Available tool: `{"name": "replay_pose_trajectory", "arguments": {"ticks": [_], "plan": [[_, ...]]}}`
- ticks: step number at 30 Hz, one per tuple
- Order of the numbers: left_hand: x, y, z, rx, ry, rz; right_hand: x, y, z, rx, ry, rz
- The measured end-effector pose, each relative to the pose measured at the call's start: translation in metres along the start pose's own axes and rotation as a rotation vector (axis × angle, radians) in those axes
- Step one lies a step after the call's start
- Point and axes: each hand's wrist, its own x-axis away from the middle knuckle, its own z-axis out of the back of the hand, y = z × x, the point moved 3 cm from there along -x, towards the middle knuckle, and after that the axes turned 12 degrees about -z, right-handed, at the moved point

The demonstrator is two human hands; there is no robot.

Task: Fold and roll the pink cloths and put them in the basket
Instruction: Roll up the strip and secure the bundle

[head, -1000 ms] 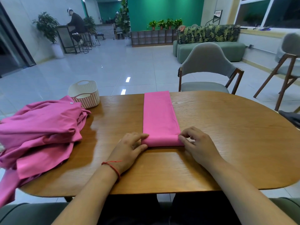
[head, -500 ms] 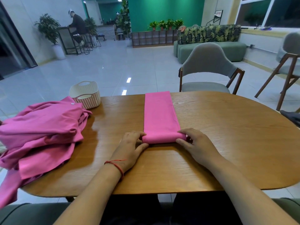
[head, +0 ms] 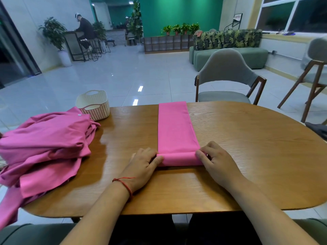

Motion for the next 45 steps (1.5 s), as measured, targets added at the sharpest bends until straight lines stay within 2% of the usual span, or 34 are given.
{"name": "replay_pose_trajectory", "arguments": {"ticks": [6, 13, 16, 18, 21, 24, 26, 30, 35, 43, 45], "plan": [[0.000, 0.003, -0.001, -0.008, 0.028, -0.005, 0.003, -0.005, 0.001, 0.046, 0.013, 0.091], [0.000, 0.002, -0.004, -0.081, 0.012, 0.031, -0.007, -0.004, -0.004, 0.068, -0.035, 0.044], [0.003, 0.003, 0.004, 0.045, 0.130, -0.043, -0.014, -0.004, -0.004, 0.070, -0.050, 0.014], [0.008, 0.004, 0.007, 0.043, 0.130, -0.112, -0.021, -0.004, -0.005, 0.102, -0.055, -0.005], [0.009, 0.001, 0.007, 0.006, 0.123, -0.104, -0.022, -0.003, -0.007, 0.082, -0.008, -0.023], [0.006, -0.003, 0.006, 0.022, 0.125, -0.065, -0.009, -0.006, -0.003, 0.047, 0.092, 0.087], [0.004, -0.004, 0.006, 0.040, 0.107, -0.042, -0.003, -0.004, -0.001, 0.018, 0.090, 0.133], [0.001, -0.005, 0.004, 0.062, 0.070, 0.012, -0.003, 0.001, -0.001, 0.044, 0.011, 0.082], [-0.002, -0.007, 0.002, 0.062, 0.046, 0.047, -0.004, -0.003, 0.004, 0.002, -0.003, 0.029], [0.002, 0.001, 0.001, 0.059, 0.067, 0.012, -0.001, -0.006, 0.004, -0.057, -0.048, -0.033], [0.004, 0.006, 0.003, 0.102, 0.121, 0.000, -0.003, -0.005, 0.003, -0.072, -0.052, -0.050]]}}
